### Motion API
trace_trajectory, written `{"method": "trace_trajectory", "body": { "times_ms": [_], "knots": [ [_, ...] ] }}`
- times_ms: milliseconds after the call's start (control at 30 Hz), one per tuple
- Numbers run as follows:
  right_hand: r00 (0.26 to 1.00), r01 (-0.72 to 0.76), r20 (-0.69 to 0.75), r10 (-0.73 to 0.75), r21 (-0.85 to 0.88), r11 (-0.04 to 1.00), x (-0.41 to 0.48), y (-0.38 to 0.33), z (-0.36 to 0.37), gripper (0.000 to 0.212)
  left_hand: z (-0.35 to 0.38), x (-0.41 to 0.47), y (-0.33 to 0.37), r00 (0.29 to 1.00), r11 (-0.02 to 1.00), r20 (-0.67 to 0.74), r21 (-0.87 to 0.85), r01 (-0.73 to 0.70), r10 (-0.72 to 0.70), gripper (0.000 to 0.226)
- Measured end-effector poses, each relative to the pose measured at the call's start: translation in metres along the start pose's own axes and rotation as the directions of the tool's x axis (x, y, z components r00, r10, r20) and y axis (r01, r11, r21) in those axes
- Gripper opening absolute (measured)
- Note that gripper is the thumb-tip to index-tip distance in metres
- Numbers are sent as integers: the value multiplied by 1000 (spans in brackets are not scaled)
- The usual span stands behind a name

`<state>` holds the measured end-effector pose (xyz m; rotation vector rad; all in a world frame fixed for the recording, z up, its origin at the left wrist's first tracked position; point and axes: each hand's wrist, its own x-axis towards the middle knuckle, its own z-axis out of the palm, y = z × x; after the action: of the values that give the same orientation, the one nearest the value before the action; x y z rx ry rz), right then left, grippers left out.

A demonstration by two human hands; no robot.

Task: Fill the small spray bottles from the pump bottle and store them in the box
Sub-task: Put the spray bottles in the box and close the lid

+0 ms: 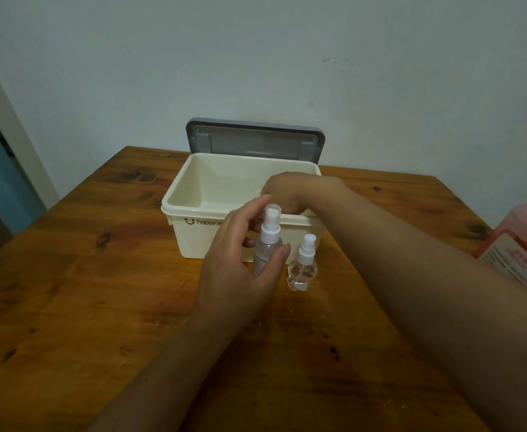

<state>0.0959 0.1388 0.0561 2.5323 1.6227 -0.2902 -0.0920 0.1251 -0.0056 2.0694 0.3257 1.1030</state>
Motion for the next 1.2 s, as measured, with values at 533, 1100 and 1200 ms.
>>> {"method": "trace_trajectory", "body": {
  "times_ms": [533,1100,1200],
  "knots": [
    [1000,-22,7,22,47,999,-1,-3,3,11,0,-3,0,994,996,70,49,80,-83,64],
    [744,73,-600,293,509,858,-112,-2,2,32,-2,-4,1,985,991,105,3,135,-135,58],
    [604,165,-674,424,627,761,-143,0,38,27,-1,-5,3,982,989,119,4,145,-145,58]
  ]
}}
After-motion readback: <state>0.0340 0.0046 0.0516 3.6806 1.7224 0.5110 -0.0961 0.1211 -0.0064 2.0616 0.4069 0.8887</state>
